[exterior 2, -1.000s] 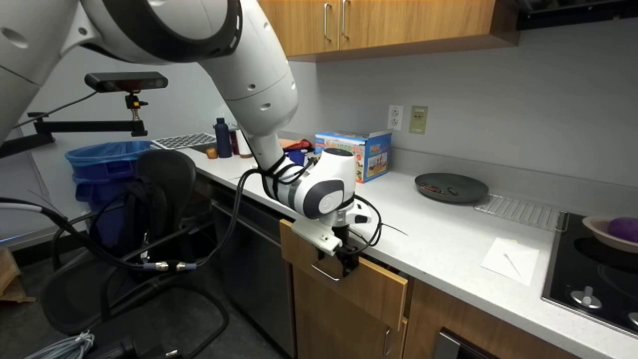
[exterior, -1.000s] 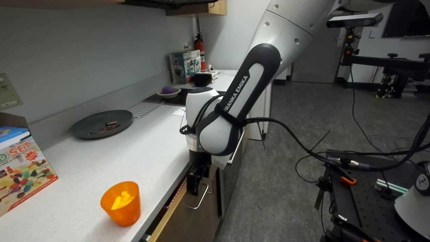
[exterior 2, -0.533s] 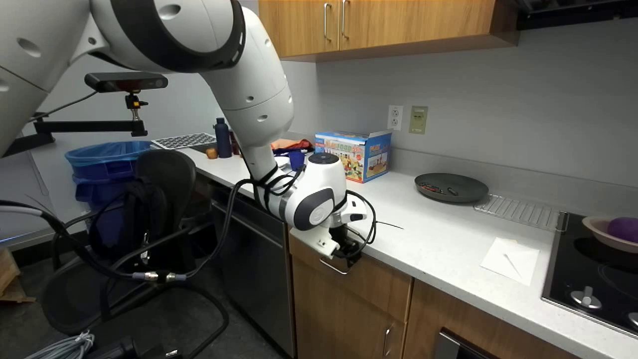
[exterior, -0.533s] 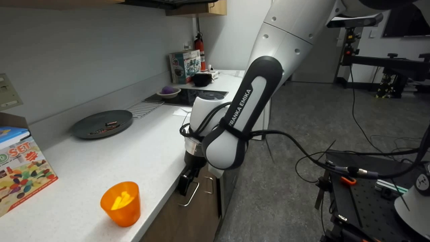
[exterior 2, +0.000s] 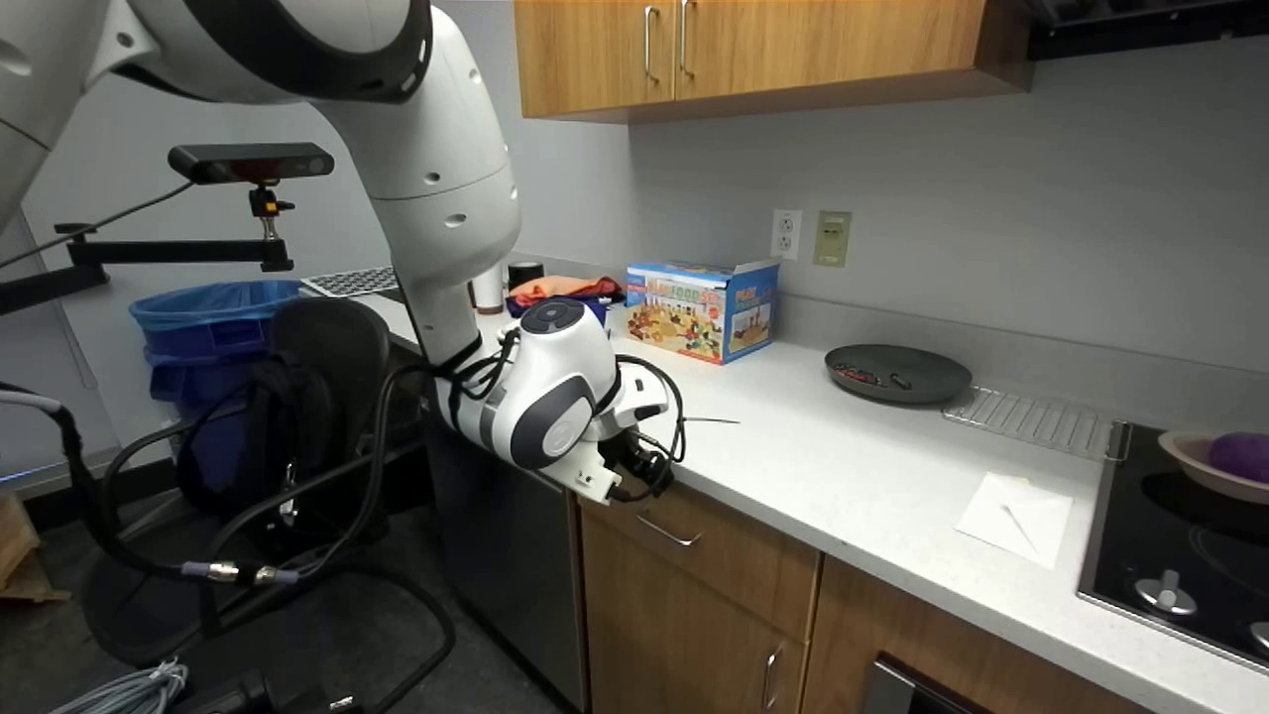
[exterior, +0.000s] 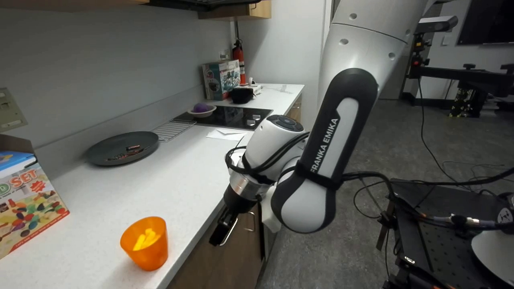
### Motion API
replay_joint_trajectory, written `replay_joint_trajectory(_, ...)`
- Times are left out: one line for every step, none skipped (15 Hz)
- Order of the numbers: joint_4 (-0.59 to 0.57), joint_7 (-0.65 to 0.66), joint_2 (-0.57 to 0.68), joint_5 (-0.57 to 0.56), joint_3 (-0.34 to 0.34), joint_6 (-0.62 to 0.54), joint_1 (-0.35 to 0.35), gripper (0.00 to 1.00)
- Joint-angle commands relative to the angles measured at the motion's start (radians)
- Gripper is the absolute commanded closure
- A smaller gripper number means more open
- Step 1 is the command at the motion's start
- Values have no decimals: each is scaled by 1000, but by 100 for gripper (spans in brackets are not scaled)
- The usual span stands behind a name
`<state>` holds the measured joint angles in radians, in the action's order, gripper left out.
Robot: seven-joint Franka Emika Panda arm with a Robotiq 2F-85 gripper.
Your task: Close the open drawer
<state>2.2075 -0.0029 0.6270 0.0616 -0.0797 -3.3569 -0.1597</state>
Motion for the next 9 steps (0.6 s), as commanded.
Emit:
replay_joint_trajectory(157, 17, -142, 35, 100, 13, -132, 0)
replay_joint_trajectory(194, 18, -186, 51, 138, 57, -175, 0)
replay_joint_trajectory(229, 19, -224, 63, 179, 85, -217, 0)
replay_joint_trajectory(267, 22, -266, 72, 226, 111, -263, 0)
replay_joint_trajectory(297, 15, -303, 88, 268, 136, -306, 0)
replay_joint_trajectory(328, 15, -341, 89, 314, 160, -348, 0)
replay_joint_trajectory(354, 15, -378, 84, 353, 184, -384, 0)
replay_joint_trajectory(375, 17, -409, 75, 394, 201, -421, 0)
replay_joint_trajectory(394, 20, -442, 64, 426, 217, -448, 0)
